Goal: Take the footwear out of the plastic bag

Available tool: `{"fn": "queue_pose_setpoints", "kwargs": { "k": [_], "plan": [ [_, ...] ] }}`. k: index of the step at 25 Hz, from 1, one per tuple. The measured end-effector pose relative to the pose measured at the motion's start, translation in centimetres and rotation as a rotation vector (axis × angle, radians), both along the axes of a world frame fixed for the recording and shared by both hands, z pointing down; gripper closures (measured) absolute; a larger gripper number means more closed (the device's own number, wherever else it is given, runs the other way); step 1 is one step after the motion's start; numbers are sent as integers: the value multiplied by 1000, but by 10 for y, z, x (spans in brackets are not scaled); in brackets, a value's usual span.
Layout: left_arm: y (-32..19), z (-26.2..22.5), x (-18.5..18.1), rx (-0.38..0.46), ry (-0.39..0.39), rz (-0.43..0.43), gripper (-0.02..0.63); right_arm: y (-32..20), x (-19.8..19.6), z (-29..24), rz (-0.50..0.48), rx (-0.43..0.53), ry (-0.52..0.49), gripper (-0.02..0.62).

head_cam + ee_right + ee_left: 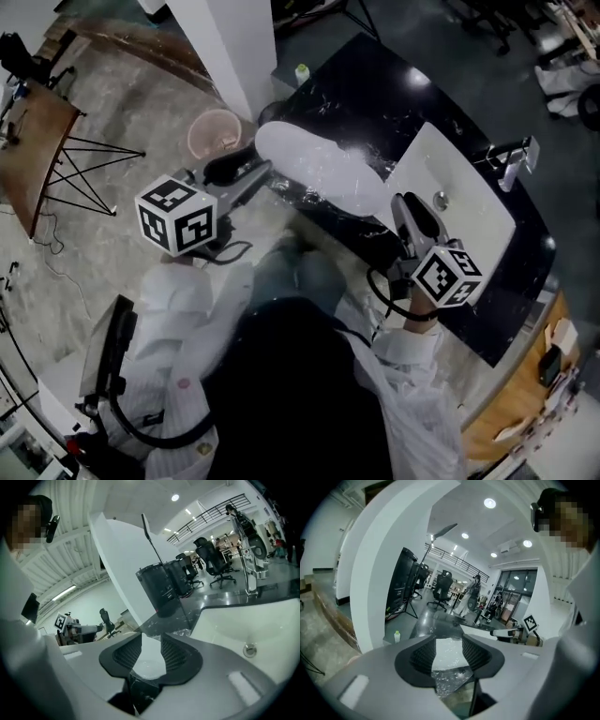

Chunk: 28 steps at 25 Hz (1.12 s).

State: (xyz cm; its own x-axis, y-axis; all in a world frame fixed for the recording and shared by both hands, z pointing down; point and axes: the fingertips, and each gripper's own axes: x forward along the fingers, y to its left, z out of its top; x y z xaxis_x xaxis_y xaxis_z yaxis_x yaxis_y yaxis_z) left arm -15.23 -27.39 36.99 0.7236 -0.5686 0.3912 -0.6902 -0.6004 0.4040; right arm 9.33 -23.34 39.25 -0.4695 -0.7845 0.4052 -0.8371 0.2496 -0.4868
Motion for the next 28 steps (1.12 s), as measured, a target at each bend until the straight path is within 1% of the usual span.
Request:
{"fn": "queue_pose_setpoints", "kwargs": {
  "k": [2, 4, 6, 7, 8, 10, 12, 15, 16, 18, 20, 22, 24, 28],
  "plan": [
    [-13, 13, -8, -40, -31, 31, 413, 1, 10, 10, -24, -54, 7, 435],
    [-24, 32, -13, -93, -67, 65, 379, 6, 17, 21, -99, -113, 25, 428],
    [-35, 54, -17, -164, -103, 101, 351, 12, 23, 32, -181, -172, 50, 425],
    [-38, 67, -18, -207, -123, 120, 334, 14, 27, 37, -210, -203, 54, 423],
    [-40, 80, -19, -253, -144, 141, 330, 16, 30, 42, -233, -235, 48, 416],
    [-46, 99, -22, -330, -169, 179, 330, 18, 34, 51, -275, -300, 1, 411],
    [-55, 109, -23, -376, -147, 204, 331, 15, 37, 60, -293, -347, -56, 409],
    [-67, 113, -19, -388, -91, 254, 331, 11, 45, 75, -303, -404, -104, 409],
    [-70, 116, -18, -384, -91, 275, 331, 11, 45, 78, -311, -422, -124, 409],
    [-74, 126, -19, -400, -125, 317, 337, 11, 44, 82, -330, -451, -175, 410],
    [-75, 137, -20, -461, -162, 365, 352, 10, 41, 87, -354, -471, -207, 413],
    [-77, 140, -14, -510, -149, 409, 364, 10, 38, 91, -394, -495, -223, 416],
    [-80, 138, -6, -530, -124, 444, 388, 9, 32, 93, -437, -523, -259, 416],
    [-80, 138, -2, -576, -132, 516, 385, 10, 17, 96, -512, -574, -362, 417]
  ]
}}
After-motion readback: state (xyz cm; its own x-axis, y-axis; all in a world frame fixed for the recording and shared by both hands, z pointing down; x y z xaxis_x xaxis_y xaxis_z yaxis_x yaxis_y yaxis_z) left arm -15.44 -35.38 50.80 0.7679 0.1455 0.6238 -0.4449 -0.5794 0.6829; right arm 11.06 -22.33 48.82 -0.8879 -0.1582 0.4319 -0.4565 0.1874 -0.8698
